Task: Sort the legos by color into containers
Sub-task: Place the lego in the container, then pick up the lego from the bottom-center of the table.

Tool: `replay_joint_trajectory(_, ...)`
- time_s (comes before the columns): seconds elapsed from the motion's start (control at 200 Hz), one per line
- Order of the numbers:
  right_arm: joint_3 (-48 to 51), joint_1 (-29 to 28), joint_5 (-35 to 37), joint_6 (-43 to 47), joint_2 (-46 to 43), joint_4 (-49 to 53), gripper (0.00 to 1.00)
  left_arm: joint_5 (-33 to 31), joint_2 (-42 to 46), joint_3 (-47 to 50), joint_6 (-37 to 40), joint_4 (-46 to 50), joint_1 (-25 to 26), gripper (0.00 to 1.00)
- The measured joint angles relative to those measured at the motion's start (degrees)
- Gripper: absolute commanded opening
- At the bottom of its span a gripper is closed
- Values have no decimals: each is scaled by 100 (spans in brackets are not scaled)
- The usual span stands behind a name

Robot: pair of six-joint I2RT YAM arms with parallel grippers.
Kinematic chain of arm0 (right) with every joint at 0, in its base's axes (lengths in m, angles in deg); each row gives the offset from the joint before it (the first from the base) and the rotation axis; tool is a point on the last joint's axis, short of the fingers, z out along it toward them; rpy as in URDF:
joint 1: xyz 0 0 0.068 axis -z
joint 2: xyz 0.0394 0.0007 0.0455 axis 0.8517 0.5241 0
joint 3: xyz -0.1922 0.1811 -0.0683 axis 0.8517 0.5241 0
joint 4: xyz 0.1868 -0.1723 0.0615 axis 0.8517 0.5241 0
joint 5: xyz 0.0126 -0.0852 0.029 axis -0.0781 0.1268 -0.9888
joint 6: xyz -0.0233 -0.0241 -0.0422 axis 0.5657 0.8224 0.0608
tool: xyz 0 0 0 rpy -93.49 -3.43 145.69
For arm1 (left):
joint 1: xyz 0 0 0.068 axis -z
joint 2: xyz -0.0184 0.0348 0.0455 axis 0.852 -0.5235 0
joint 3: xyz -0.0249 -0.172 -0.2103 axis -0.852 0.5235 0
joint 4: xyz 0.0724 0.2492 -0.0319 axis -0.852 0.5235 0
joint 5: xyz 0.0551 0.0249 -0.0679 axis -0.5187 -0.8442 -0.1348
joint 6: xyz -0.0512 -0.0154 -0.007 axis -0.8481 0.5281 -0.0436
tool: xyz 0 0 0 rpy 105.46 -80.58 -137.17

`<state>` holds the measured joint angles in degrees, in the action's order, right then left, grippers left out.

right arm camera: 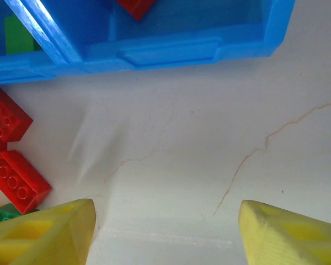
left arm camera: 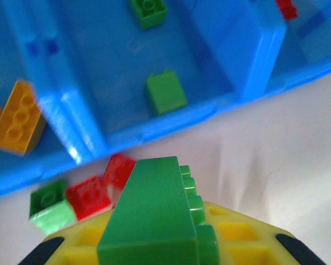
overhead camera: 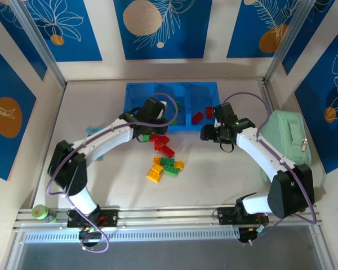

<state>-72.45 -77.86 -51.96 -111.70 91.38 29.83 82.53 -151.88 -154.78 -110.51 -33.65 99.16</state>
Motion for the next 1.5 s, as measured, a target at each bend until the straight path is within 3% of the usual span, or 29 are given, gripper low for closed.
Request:
replay_joint_trajectory(0.44, 363, 0, -136, -13, -354, -22, 69, 61, -1961, -2170, 417, 417, -356, 32)
replay_joint_trajectory(0.475, 369, -2, -164, -15, -358, -22, 69, 59, -2076, -2391, 439, 501, -402, 39)
replay_joint_trajectory(0.535, 372, -11, -208, -17, -358, -31, 69, 39, -2243, -2780, 518, 645, -463, 63)
replay_joint_trajectory(0.57, 372, -35, -223, -33, -358, -33, 69, 31, -2328, -3001, 549, 719, -494, 71)
replay_joint_trajectory(0.765, 393, -328, -245, -52, -361, -87, 67, 20, -2286, -3373, 573, 920, -522, 76)
replay_joint_trajectory(0.981, 481, -992, -424, 203, -424, -227, 68, 28, -1259, -2135, 538, 737, -409, 76)
replay_joint_trajectory(1.311, 511, -2243, -1176, 1231, -487, -566, 70, 214, 1075, 951, 37, -306, -278, 76)
replay_joint_trajectory(1.501, 463, -2848, -1204, 1639, 2, -566, 68, 240, 1781, 2441, -321, -820, -278, 76)
